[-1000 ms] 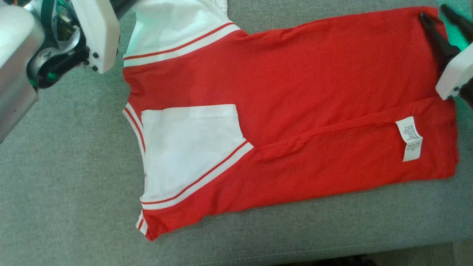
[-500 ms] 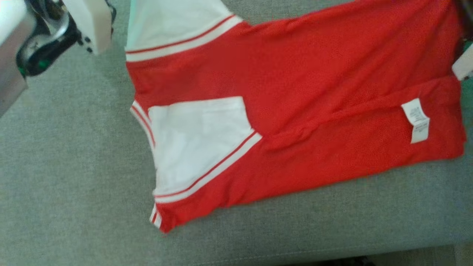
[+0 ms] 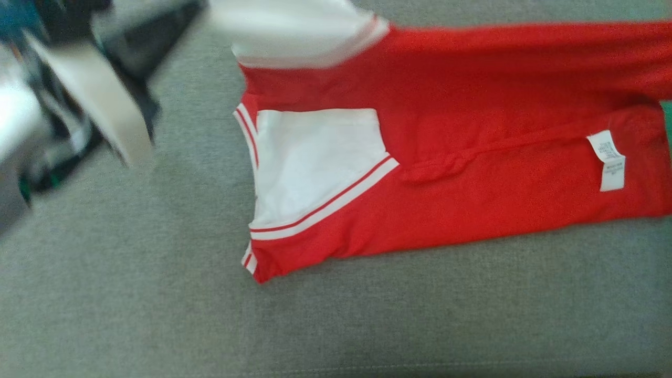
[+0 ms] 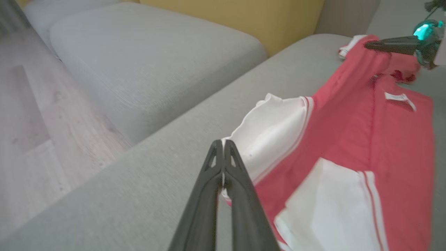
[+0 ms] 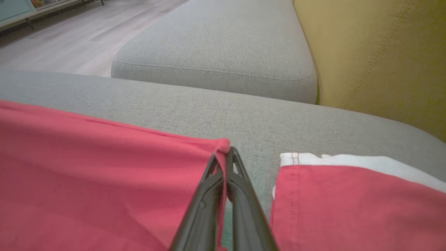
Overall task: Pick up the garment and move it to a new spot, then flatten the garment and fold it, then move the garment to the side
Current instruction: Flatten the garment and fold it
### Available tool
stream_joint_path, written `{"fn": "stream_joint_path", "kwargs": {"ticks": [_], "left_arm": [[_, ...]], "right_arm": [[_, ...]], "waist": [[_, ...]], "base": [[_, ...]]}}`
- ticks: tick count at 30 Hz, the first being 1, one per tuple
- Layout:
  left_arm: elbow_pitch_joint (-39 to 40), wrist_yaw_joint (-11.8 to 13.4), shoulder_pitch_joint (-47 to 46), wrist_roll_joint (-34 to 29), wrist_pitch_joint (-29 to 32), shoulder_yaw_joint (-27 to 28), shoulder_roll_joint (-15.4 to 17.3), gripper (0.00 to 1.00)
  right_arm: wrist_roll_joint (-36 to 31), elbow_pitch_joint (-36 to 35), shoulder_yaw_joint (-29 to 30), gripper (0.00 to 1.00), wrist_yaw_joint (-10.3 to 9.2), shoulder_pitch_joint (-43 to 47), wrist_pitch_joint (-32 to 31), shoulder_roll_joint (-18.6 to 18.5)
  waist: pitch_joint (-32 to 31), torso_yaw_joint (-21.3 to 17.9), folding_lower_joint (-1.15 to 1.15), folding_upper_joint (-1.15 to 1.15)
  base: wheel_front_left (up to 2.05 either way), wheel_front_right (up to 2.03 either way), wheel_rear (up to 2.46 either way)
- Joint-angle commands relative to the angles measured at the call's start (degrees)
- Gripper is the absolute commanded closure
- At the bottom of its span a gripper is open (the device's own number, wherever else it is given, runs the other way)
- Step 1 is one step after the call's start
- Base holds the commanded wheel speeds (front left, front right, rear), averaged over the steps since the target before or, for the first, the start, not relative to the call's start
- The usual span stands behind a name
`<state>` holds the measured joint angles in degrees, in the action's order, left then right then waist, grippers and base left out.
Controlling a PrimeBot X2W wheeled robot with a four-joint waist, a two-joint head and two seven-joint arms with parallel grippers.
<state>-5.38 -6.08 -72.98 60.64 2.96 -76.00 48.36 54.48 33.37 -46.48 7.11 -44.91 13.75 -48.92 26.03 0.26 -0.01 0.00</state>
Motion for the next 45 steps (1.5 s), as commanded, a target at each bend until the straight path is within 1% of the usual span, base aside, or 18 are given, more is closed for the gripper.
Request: {"fn": "stream_joint_path", "kwargs": {"ticks": [1, 5, 10, 15, 19, 20, 21, 22, 23, 26, 29, 32, 34, 36, 38, 40, 42, 45], "left_arm": [[2.12, 0.96, 0.16, 0.51, 0.19, 2.81, 2.98, 1.00], [8.71, 3.64, 7.51, 1.05, 1.32, 2.72, 5.15, 1.00], [15.15, 7.11, 14.97, 1.70, 1.88, 2.68, 6.20, 1.00], [18.31, 10.25, 20.03, 0.92, 0.01, 2.67, 7.08, 1.00], [19.35, 11.81, 23.88, 1.37, -1.87, 2.66, 6.59, 1.00], [19.35, 11.81, 23.88, 1.37, -1.87, 2.66, 6.59, 1.00], [19.43, 12.18, 24.74, 1.45, -2.78, 2.66, 6.03, 1.00], [19.25, 12.61, 25.55, 1.50, -3.75, 2.66, 5.35, 0.51], [18.83, 13.01, 26.24, 1.16, -4.84, 2.66, 4.55, 0.00], [16.98, 15.38, 28.50, -0.32, -9.95, 2.98, 1.18, 0.00], [14.06, 19.87, 31.74, -2.80, -16.20, 4.57, -3.30, 0.00], [12.25, 24.09, 37.12, -4.53, -17.85, 9.66, -10.60, 0.00], [12.10, 26.85, 41.67, -8.80, -17.91, 16.05, -16.25, 0.00], [11.73, 28.75, 46.96, -14.28, -17.93, 21.84, -21.43, 0.00], [11.04, 29.47, 51.53, -20.21, -17.94, 25.71, -25.55, 0.00], [10.72, 29.04, 55.50, -24.75, -17.94, 28.83, -29.22, 0.00], [10.09, 27.57, 58.50, -28.44, -17.95, 30.77, -31.96, 0.00], [8.77, 24.17, 61.50, -32.04, -17.95, 32.78, -34.57, 0.00]], "right_arm": [[0.52, -0.95, 0.87, 1.00, 0.37, 2.62, 0.86, -3.08], [-0.10, -2.06, 2.97, 1.00, 0.37, 7.33, 1.09, -3.76], [-1.46, -3.21, 6.29, 1.00, 0.37, 12.80, 1.19, -3.94], [-2.53, -4.50, 10.08, 1.00, 0.37, 18.10, 1.23, -3.50], [-3.19, -5.33, 13.08, 1.00, 0.37, 22.16, 1.23, -2.13], [-3.19, -5.33, 13.08, 1.00, 0.37, 22.16, 1.23, -2.13], [-3.40, -5.29, 13.83, 0.65, 0.37, 22.96, 1.24, -1.48], [-3.68, -5.20, 14.65, 0.00, 0.37, 23.65, 1.24, -0.77], [-4.02, -5.21, 15.72, 0.00, 0.37, 24.30, 1.24, 0.03], [-4.78, -5.67, 20.02, 0.00, 0.37, 26.71, 1.24, 3.10], [-5.98, -7.04, 25.23, 0.00, 0.37, 30.00, 1.24, 6.85], [-6.87, -8.65, 29.86, 0.00, 0.37, 33.66, 1.24, 10.54], [-7.11, -8.90, 32.81, 0.00, 0.37, 35.65, 1.24, 12.46], [-7.14, -8.68, 35.72, 0.00, 0.37, 36.96, 1.23, 14.10], [-6.44, -8.06, 38.79, 0.00, 0.37, 37.94, 0.98, 15.52], [-5.98, -7.52, 41.46, 0.00, 0.37, 38.53, 0.26, 16.42], [-5.93, -6.43, 44.12, 0.00, 0.37, 38.98, -0.60, 17.03], [-6.97, -3.47, 47.11, 0.00, 0.37, 39.47, -2.87, 18.06]], "waist": [[-0.75, 0.81, 0.01, 0.00], [-1.66, 1.94, 0.01, 0.00], [-2.36, 2.81, 0.01, 0.00], [-3.00, 3.11, 0.01, 0.00], [-3.26, 3.15, 0.01, 0.00], [-3.26, 3.15, 0.01, 0.00], [-3.31, 3.17, 0.01, 0.00], [-3.42, 3.21, 0.01, 0.00], [-3.61, 3.29, 0.01, 0.00], [-4.61, 3.53, 0.01, 0.00], [-6.14, 3.60, 0.01, 0.00], [-7.98, 4.27, 0.01, 0.00], [-9.02, 5.20, 0.01, 0.00], [-10.06, 6.35, 0.01, 0.00], [-11.19, 7.77, 0.01, 0.00], [-12.02, 9.23, 0.01, 0.00], [-12.81, 10.68, 0.01, 0.00], [-13.91, 12.53, 0.01, 0.00]], "base": [[0.00, 0.00, 0.00], [0.00, 0.00, 0.00], [0.00, 0.00, 0.00], [0.00, 0.00, 0.00], [0.00, 0.00, 0.00], [0.00, 0.00, 0.00], [0.00, 0.00, 0.00], [0.00, 0.00, 0.00], [0.00, 0.00, 0.00], [0.00, 0.00, 0.00], [0.00, 0.00, 0.00], [0.00, 0.00, 0.00], [0.00, 0.00, 0.00], [0.00, 0.00, 0.00], [0.00, 0.00, 0.00], [0.00, 0.00, 0.00], [0.00, 0.00, 0.00], [0.00, 0.00, 0.00]]}}
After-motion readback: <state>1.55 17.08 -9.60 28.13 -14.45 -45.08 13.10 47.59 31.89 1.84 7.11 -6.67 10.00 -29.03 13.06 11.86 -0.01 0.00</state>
